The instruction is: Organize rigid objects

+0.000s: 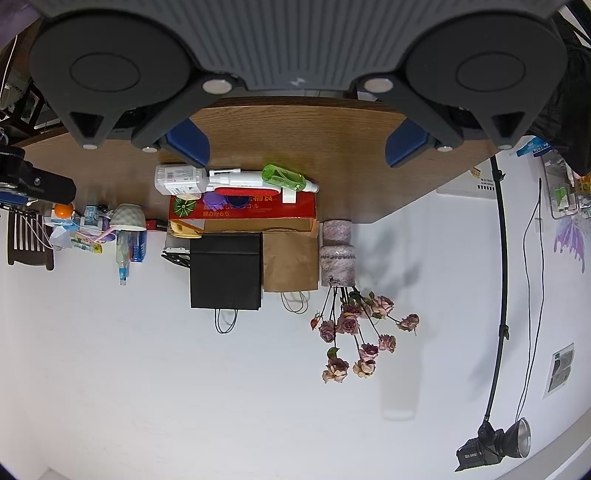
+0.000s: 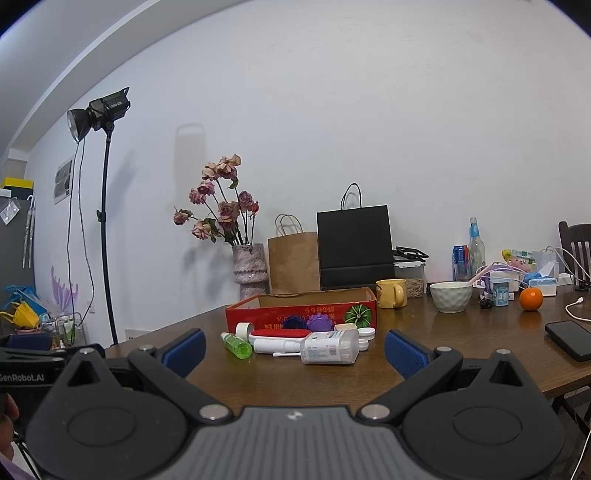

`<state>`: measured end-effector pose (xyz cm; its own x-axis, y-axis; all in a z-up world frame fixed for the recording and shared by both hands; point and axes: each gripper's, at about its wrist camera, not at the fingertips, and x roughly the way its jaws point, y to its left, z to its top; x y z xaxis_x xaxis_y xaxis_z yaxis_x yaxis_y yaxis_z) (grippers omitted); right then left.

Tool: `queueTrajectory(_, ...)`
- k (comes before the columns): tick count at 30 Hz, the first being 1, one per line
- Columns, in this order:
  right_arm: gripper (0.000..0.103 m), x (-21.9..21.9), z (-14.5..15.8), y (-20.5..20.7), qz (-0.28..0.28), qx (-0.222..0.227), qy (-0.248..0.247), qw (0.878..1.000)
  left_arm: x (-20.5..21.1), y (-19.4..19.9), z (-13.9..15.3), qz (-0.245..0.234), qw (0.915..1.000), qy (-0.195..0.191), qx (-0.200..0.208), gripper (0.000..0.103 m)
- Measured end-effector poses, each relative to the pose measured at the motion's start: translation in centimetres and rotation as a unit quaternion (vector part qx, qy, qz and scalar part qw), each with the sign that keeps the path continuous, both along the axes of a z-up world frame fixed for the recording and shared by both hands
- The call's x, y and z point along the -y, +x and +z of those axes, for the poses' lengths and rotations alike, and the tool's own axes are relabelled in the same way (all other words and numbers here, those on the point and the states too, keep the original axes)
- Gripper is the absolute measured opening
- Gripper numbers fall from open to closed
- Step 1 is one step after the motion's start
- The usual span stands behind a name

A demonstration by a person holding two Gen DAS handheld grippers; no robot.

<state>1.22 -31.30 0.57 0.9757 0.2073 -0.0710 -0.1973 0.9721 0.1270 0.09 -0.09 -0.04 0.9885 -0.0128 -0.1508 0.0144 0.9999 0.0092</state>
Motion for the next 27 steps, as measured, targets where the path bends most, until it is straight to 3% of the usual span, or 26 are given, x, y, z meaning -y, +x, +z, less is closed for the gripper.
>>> queueTrajectory(27, 0.103, -0.09, -0.1, -0.03, -0.001, -0.002, 0.0, 1.0, 0.01, -0.06, 0.13, 0.0, 1.0, 0.001, 0.001, 0.103)
